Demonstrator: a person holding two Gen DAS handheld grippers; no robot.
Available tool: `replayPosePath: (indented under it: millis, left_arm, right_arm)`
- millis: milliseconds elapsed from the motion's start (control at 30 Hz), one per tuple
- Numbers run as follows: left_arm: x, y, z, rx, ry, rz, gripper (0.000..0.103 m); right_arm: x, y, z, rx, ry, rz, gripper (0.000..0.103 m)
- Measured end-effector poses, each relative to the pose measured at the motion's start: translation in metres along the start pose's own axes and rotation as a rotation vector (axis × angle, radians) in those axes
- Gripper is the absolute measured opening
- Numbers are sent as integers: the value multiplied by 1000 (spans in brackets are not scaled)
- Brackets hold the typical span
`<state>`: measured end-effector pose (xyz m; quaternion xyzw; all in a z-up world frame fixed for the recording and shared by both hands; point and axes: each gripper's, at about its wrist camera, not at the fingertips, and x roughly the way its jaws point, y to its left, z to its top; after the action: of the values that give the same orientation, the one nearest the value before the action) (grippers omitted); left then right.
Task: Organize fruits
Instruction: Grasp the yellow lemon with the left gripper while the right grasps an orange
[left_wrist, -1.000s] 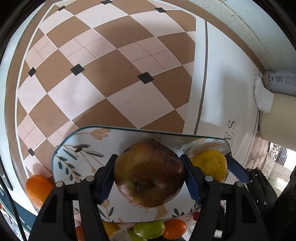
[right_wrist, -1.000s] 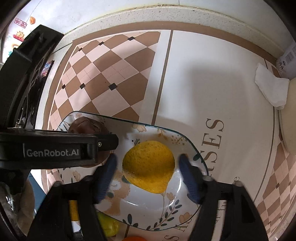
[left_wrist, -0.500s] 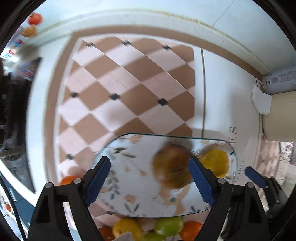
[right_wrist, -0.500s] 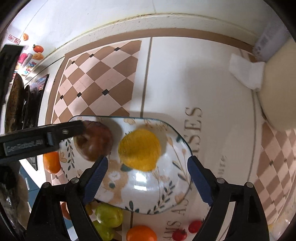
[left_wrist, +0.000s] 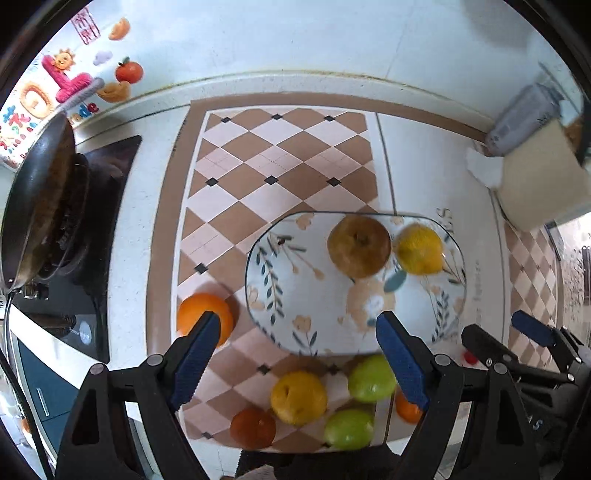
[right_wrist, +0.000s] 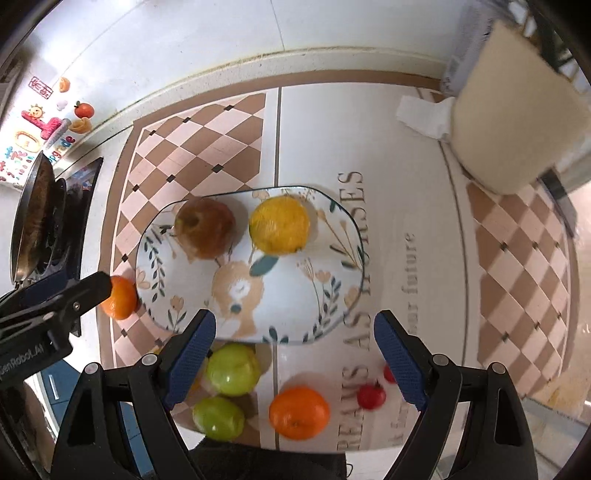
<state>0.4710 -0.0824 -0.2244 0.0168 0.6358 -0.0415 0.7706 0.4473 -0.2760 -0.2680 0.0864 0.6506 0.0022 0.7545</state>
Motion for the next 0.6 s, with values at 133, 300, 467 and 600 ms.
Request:
replayPosePath:
  millis: [133,300,467,600]
  left_arm:
    - [-24,3,-23,23,-33,-18,86]
    - [-48,5,-45,44,-68,-41,86]
    - [-69,12,-65,51,-97,-56,86]
    - [-84,21,-73,41,-124,-58,86]
  right_arm:
    - [-24,6,-24,6,-21,-25,90]
    - [-50,15,-47,-2,-61,-26,90]
    - [-77,25,-65,-10,-108,-21,90]
    - [-97,33,-78,-15,-132,2,90]
